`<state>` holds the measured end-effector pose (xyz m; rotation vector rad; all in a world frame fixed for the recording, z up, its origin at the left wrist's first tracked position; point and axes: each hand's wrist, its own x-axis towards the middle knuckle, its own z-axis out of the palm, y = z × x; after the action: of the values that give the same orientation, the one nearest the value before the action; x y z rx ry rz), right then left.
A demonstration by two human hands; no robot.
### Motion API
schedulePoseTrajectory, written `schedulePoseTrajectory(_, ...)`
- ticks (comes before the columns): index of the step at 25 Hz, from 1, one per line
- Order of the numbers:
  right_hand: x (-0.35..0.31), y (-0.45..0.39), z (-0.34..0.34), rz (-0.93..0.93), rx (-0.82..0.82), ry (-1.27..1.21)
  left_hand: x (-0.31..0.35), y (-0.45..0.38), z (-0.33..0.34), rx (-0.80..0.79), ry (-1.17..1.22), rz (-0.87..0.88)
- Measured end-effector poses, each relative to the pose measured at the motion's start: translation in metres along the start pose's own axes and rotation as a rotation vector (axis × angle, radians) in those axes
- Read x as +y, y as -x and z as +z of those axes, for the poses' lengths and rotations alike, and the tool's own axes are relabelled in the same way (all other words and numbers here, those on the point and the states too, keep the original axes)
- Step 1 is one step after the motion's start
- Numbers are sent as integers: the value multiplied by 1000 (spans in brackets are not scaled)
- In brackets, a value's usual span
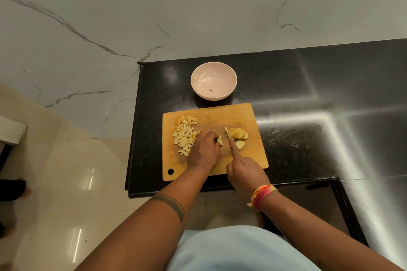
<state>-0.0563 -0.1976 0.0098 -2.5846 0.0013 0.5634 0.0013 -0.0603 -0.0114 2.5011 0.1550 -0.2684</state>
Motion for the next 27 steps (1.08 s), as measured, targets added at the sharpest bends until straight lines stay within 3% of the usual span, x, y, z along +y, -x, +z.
schedulePoseTrajectory(21,9,22,27,-76,-60,164,1,-5,5,56,-2,-46)
schedulePoseTrajectory(27,11,29,14,-56,-47,42,4,-5,5,73,17,-80)
